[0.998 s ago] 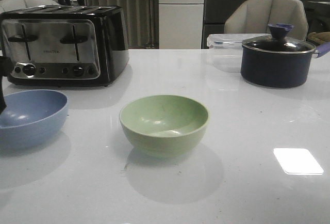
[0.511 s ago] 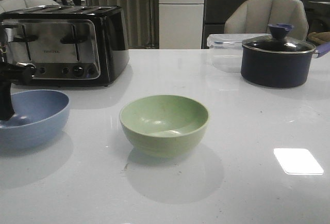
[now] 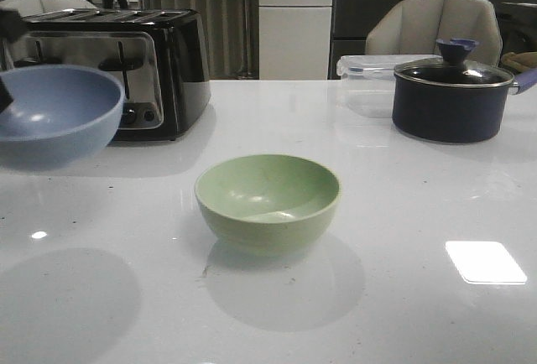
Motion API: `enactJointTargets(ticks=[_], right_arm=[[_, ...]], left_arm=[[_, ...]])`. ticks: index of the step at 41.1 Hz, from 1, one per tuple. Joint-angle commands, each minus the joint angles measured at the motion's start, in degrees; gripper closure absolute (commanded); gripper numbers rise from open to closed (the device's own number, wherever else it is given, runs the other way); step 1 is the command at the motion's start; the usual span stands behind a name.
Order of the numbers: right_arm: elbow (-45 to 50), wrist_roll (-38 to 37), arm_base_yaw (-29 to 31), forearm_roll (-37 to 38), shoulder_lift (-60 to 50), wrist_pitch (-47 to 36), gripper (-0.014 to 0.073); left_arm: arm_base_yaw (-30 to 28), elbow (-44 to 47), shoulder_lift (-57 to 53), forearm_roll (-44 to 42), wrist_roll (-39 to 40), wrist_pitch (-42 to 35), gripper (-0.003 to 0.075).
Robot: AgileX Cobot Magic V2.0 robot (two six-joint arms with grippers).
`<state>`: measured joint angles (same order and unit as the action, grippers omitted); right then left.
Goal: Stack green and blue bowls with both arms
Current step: 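Grasp the blue bowl rim with the left gripper and lift it, then lower the blue bowl into the green bowl and open the left gripper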
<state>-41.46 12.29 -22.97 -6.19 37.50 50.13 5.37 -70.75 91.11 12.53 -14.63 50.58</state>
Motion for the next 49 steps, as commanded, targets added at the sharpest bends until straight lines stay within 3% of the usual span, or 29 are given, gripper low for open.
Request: enactJointTargets(ticks=[1, 18, 29, 49], right_arm=[[-1.5, -0.1, -0.1, -0.5, -0.1, -4.0, 0.0109], [-1.5, -0.1, -0.1, -0.5, -0.1, -4.0, 0.0109], [-1.5, -0.1, -0.1, -0.5, -0.1, -4.0, 0.0109], [-1.5, -0.1, -0.1, -0.5, -0.1, -4.0, 0.0109]], left_arm=[[0.1, -4.3, -4.2, 9.8, -5.9, 2.2, 0.0622], [13.2, -13.8, 0.1, 12.4, -7.8, 4.0, 0.062], [21.3, -18.0, 8.7, 7.5, -4.9, 3.8, 0.062], [24.2, -19.5, 18.0, 5.7, -1.5, -3.5, 0.0617]])
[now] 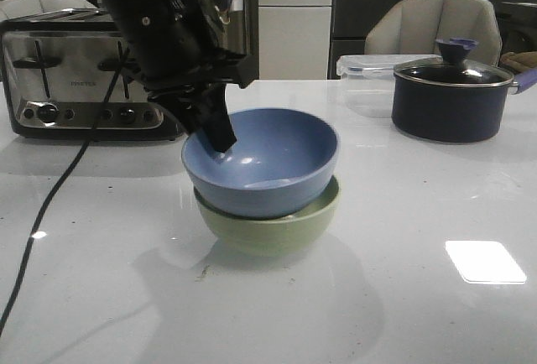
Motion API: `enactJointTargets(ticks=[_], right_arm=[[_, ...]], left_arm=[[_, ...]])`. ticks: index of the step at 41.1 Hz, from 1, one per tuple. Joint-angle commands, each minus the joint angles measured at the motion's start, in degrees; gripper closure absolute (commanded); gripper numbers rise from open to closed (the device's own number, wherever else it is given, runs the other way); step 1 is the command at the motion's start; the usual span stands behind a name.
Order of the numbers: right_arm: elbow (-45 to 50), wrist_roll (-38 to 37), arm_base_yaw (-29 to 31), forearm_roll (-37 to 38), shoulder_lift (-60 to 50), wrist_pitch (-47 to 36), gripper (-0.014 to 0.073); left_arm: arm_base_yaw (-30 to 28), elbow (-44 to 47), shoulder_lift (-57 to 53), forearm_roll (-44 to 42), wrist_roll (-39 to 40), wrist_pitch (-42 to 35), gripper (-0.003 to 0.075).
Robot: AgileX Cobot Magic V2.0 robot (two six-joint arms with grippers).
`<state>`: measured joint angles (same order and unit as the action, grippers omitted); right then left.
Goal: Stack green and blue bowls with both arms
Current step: 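Lower the blue bowl into the green bowl and open the left gripper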
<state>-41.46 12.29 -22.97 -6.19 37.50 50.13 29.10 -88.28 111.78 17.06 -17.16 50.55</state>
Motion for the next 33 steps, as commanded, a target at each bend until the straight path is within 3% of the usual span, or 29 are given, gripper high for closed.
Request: enactJointTargets(ticks=[1, 5, 12, 17, 33], right_arm=[[-1.5, -0.1, -0.1, -0.5, -0.1, -4.0, 0.0109], [-1.5, -0.1, -0.1, -0.5, -0.1, -4.0, 0.0109], [-1.5, -0.1, -0.1, -0.5, -0.1, -4.0, 0.0109], [-1.5, -0.1, -0.1, -0.5, -0.1, -4.0, 0.0109], [-1.5, -0.1, -0.1, -0.5, -0.1, -4.0, 0.0109]], left_arm=[[0.4, -2.0, -2.6, 1.1, 1.0, -3.6, 0.0617], [0.4, -2.0, -2.4, 1.2, 1.0, -4.2, 0.0578], [0.4, -2.0, -2.2, 1.6, 1.0, -3.6, 0.0385], [0.4, -2.1, -2.2, 1.8, 1.0, -3.2, 0.0312], [1.1, -1.1, -12.5, 1.2, 1.0, 1.3, 0.0316]])
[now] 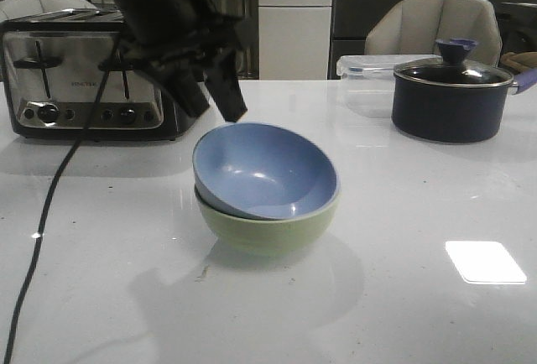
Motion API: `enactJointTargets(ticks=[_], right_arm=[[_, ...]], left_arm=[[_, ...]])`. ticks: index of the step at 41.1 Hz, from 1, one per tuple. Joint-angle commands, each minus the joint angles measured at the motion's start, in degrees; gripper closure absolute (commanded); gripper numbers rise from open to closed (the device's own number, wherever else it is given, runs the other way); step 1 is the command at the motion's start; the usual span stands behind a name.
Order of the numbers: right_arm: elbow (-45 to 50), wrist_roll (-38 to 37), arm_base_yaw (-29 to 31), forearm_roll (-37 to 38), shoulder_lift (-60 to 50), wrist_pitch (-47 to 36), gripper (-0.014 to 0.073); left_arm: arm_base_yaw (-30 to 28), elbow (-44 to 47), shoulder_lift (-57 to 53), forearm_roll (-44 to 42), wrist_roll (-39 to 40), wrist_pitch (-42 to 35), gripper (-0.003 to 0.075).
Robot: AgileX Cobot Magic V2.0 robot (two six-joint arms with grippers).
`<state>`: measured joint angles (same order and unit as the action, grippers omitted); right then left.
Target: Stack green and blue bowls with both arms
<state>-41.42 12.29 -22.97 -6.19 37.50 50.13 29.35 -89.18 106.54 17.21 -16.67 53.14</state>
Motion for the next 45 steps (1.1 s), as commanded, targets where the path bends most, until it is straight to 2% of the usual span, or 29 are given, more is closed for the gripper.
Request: enactJointTargets(ticks=[1, 17, 34, 38, 45], right_arm=[[-1.6, -0.1, -0.1, -0.5, -0.1, -4.0, 0.0109], [-1.6, -0.1, -0.1, -0.5, -0.1, -4.1, 0.0109], [-1.6, -0.1, -0.1, -0.5, -0.1, -4.4, 0.0109], [-1.6, -0.1, -0.1, -0.5, -0.1, -4.4, 0.0109], [-1.6, -0.1, -0.1, -0.5, -0.1, -4.4, 0.0109]], left_arm=[[1.0, 0.5, -8.8, 1.0, 0.5, -1.3, 0.0316], [3.3, 20.3, -33.9, -0.3, -2.6, -3.1, 0.0316], [3.4, 41.5, -60.4, -1.1, -2.4, -4.5, 0.0316], [3.4, 44.3, -64.8, -2.6, 0.9, -4.9, 0.0316], [3.4, 47.6, -69.0, -10.3, 9.2, -4.8, 0.0316]])
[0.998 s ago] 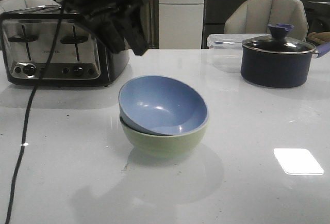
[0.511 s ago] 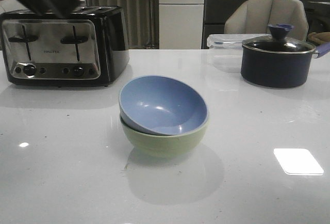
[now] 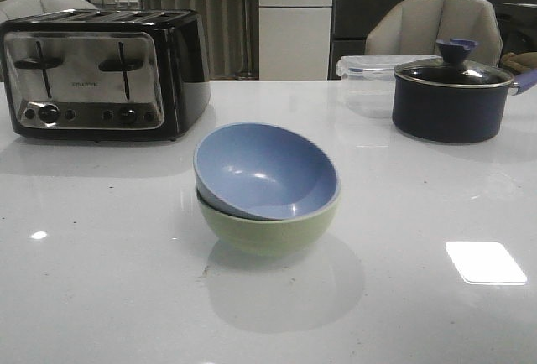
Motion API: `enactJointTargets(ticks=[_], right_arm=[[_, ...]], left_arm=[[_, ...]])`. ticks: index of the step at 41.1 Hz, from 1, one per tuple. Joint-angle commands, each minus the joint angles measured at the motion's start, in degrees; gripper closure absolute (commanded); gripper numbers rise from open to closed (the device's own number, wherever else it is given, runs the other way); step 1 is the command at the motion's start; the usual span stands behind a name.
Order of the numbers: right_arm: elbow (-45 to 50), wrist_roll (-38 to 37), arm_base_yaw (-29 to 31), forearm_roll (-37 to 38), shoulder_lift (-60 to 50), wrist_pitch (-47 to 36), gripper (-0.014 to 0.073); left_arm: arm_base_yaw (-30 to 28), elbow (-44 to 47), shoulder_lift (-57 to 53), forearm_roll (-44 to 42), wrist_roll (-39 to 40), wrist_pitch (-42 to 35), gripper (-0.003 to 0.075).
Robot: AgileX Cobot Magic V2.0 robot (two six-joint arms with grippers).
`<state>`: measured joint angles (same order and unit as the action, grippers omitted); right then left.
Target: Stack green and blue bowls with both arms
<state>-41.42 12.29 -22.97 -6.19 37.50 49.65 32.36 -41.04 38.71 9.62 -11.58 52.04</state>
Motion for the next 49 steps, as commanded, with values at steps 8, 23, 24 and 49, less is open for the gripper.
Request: enactJointTargets(ticks=[8, 23, 24, 49], right_arm=[[-1.6, -0.1, -0.1, -1.6, -0.1, -3.9, 0.0109], [-1.6, -0.1, -0.1, -2.9, 0.1, -3.9, 0.0378], [-1.6, -0.1, -0.1, -2.9, 0.1, -3.9, 0.0405], [-1.6, -0.1, -0.1, -2.9, 0.1, -3.5, 0.0552]], left_arm=[[0.4, 0.1, -1.2, -4.6, 5.6, -4.1, 0.0316], [0.4, 0.1, -1.2, -4.6, 5.6, -5.2, 0.0318], [0.4, 0.1, -1.2, -4.6, 5.6, -5.2, 0.0318], [0.4, 0.1, -1.2, -4.2, 5.6, -5.1, 0.0622]])
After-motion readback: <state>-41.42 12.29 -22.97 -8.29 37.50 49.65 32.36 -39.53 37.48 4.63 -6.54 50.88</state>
